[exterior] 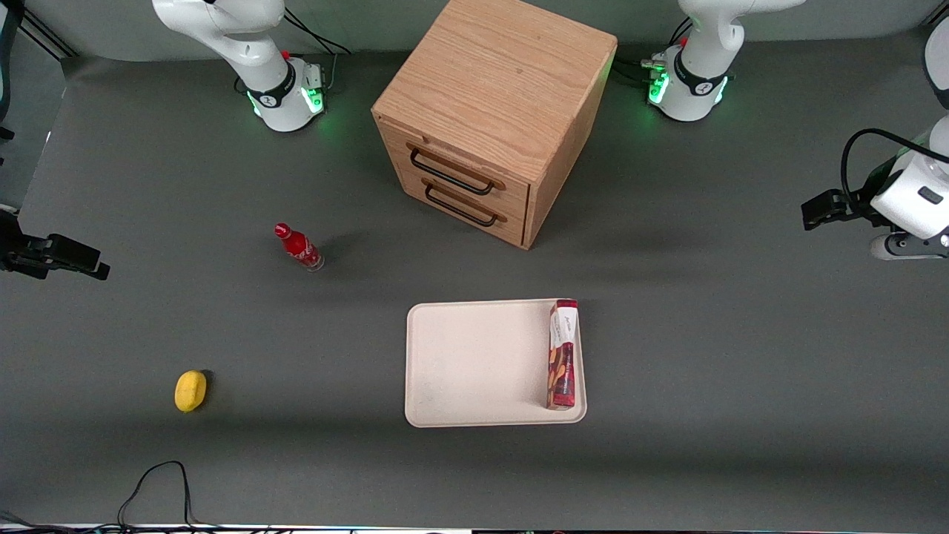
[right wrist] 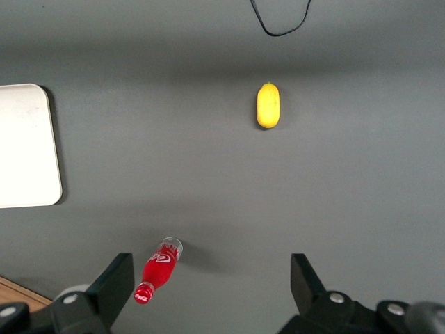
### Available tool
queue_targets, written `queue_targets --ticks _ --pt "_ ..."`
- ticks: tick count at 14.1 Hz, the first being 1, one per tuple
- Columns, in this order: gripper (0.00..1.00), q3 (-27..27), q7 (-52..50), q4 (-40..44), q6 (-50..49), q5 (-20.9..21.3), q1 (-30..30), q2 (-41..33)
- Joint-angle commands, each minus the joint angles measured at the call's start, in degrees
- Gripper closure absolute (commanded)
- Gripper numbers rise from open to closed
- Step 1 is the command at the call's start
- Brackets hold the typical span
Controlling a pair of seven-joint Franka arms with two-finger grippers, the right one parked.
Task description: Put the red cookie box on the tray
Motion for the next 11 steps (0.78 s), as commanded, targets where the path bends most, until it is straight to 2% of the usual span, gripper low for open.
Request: queue_targets --ticks 1,7,11 --pt "0.00 -0.15 -1.04 -3.32 2.92 -0.50 -0.47 -2.57" --pt "0.00 0.19 -0.16 -1.31 3.98 -0.68 -0.55 -1.52" --pt "0.00 2.92 -0.60 3.27 3.01 -2.26 -3.02 1.04"
